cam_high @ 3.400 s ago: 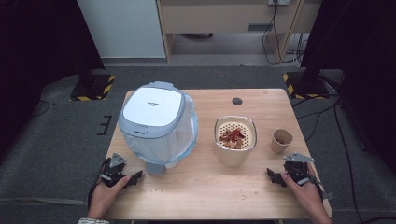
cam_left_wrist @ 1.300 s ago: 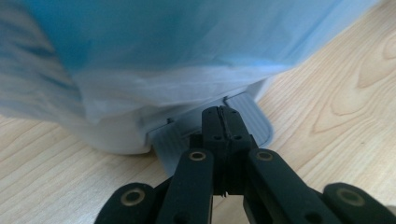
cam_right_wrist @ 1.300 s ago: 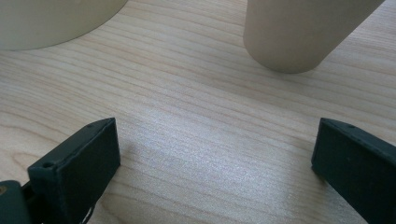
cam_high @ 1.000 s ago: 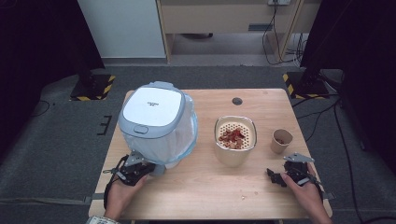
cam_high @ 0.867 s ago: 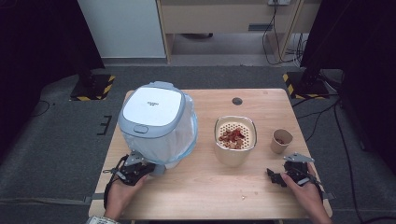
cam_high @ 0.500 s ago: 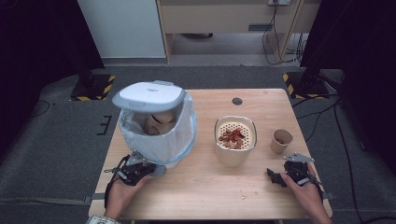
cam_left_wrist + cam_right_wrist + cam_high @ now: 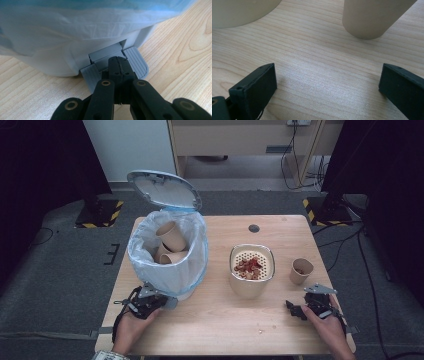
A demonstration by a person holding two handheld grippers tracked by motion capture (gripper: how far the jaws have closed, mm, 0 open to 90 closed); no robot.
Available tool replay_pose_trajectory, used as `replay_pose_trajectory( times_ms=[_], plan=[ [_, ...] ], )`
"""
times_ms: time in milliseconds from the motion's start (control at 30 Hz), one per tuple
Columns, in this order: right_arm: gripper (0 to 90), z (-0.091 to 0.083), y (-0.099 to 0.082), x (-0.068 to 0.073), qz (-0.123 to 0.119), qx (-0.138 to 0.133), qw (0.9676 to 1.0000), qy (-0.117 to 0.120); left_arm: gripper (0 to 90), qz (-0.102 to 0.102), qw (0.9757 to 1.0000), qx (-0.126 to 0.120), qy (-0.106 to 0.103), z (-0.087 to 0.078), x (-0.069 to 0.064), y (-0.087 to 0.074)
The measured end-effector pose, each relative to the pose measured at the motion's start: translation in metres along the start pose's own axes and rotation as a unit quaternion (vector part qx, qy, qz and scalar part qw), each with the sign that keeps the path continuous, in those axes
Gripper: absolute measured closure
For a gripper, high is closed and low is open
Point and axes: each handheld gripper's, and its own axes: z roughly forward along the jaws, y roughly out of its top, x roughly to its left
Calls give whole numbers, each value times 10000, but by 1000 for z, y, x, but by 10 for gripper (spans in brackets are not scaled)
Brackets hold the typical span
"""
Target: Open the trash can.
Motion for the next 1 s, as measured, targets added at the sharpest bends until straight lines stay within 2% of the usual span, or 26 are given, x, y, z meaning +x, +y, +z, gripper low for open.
replay_pose_trajectory(
  times_ms=[200, 367, 533, 600, 800, 1000],
  plan=[
    [44, -1, 1, -3, 174, -90, 9998, 29, 900, -6, 10000, 0, -9, 0, 0, 0],
    [46, 1, 3, -4, 109, -153, 9998, 1, 900, -23, 10000, -6, -20, 0, 1, 0],
    [51, 1, 6, -8, 243, -304, 9992, -28, 900, -25, 10000, -2, -16, 0, 0, 0],
    [52, 1, 8, -10, 347, -360, 9987, -69, 900, -29, 10000, -3, -19, 0, 1, 0],
    [50, 4, 13, -11, 447, -438, 9973, -386, 900, -28, 10000, -4, -16, 0, 0, 0],
    [49, 2, 17, -12, 479, -559, 9960, -504, 900, -33, 10000, -10, -21, 0, 1, 0]
  ],
)
